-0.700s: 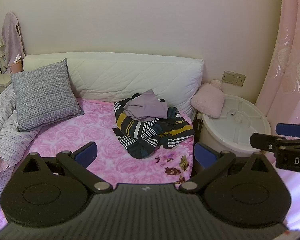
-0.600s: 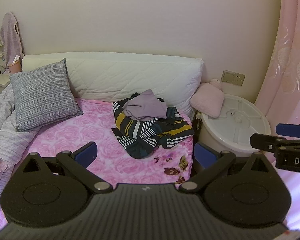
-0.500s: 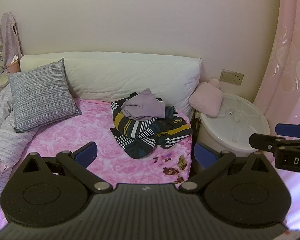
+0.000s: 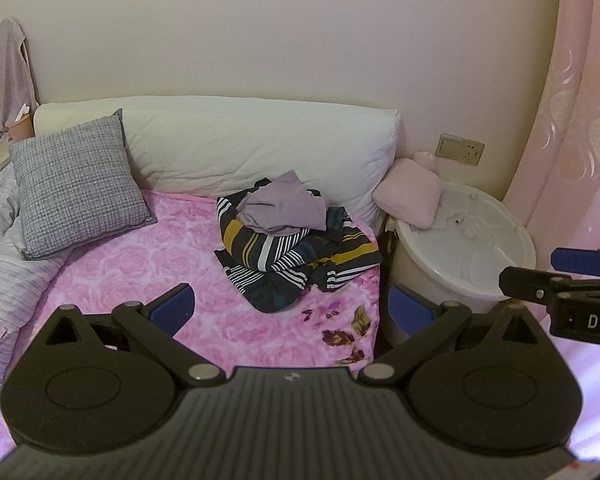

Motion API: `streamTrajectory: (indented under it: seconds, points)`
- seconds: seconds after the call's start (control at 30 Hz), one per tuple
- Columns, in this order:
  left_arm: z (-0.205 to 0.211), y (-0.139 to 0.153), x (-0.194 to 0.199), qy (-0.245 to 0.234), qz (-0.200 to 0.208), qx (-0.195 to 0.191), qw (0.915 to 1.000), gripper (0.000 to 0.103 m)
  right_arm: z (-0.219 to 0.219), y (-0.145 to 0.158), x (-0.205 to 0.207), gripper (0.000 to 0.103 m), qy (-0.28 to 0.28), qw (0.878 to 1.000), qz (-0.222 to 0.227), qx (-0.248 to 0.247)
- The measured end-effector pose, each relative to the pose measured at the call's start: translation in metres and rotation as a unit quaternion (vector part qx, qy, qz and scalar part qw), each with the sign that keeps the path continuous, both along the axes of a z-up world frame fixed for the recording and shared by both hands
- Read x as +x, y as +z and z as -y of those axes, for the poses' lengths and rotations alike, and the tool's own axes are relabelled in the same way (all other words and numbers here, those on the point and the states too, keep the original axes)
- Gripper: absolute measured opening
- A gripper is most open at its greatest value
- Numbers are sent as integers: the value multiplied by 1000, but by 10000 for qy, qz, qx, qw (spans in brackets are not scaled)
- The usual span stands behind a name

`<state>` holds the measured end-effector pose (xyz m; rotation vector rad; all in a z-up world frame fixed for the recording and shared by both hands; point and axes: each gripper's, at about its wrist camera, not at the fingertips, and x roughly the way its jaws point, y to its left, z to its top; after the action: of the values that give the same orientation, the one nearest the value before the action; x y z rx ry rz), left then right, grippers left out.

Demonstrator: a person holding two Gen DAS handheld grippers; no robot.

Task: Fold clothes
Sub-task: 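Approach the clothes pile on the bed with both tools open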

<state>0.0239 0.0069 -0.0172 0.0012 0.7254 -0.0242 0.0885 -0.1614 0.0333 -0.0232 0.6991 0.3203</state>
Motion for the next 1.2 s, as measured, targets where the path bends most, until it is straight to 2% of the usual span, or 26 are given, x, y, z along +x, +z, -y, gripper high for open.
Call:
streamTrajectory:
  seconds: [0.63,0.93,1.2]
  points:
    - [-15,-10,23,221,-187,-54,9996,102,-9,-12,30,70,180,9996,-197,15]
    - [-25,-28,51,468,-415,-115,9980,102,-16,-28,69,70,368,9986,-373,26]
    - [-35,-50,94,765,-566,-112,9954,102,-22,-51,126,70,658,9967,-468,105]
